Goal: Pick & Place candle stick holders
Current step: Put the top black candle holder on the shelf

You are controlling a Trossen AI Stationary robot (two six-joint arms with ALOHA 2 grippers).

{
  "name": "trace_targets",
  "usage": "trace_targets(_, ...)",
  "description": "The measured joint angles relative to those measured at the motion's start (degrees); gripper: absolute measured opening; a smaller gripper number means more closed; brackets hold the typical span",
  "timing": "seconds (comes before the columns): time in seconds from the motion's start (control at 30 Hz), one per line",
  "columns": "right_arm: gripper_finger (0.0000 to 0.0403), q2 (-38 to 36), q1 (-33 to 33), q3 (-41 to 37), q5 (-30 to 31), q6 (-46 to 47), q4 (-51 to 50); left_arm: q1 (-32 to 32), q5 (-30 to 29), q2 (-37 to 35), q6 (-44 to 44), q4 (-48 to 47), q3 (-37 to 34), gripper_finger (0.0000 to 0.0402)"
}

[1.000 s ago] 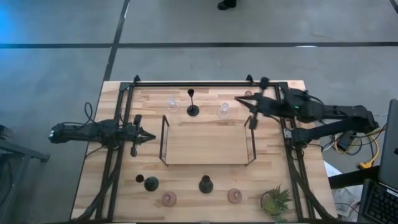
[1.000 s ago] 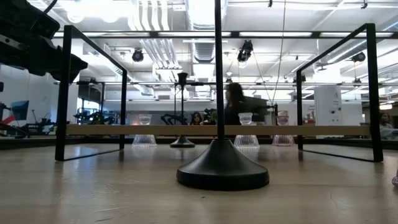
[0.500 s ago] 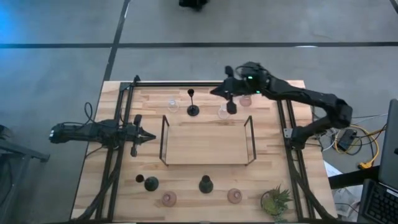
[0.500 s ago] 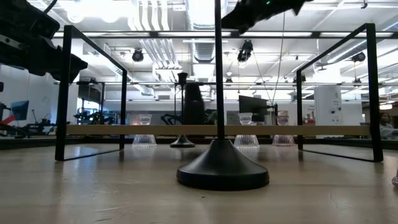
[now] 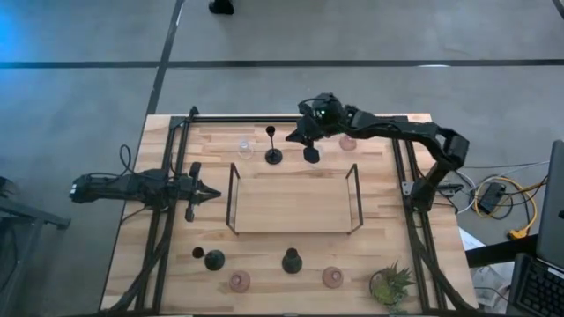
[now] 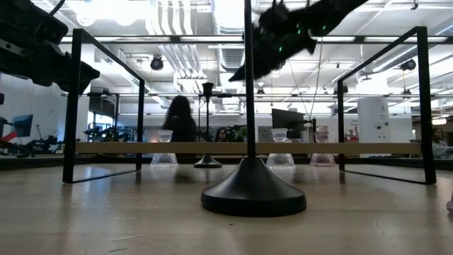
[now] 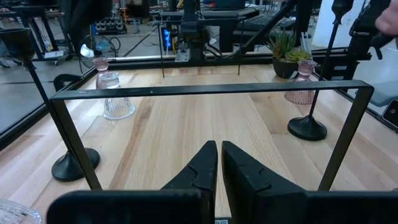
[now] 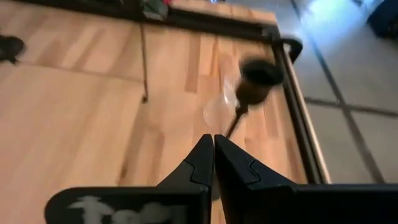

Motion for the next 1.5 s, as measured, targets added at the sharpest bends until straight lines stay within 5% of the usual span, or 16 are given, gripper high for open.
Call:
trace_targets(0.33, 0.0020, 5.6, -0.4, 0.4, 0.2, 2.8, 3.4, 0.0, 0.0, 0.0, 0.0, 0.0, 0.0, 0.0028)
trace_targets(0.7, 0.0127, 8.7, -0.9, 3.2, 1.5, 4.4, 4.2, 0.0, 0.0, 0.0, 0.0, 0.0, 0.0, 0.0028)
trace_targets(0.93, 0.0162, 10.9, -0.9, 5.2, 1.7, 5.6, 6.0, 0.0, 0.0, 0.0, 0.0, 0.0, 0.0, 0.0028)
trace_targets(1.5, 0.0125, 19.2, -0.7, 9.8, 1.7, 9.0, 6.7, 0.0, -0.2, 0.7, 0.0, 0.0, 0.0, 0.0028)
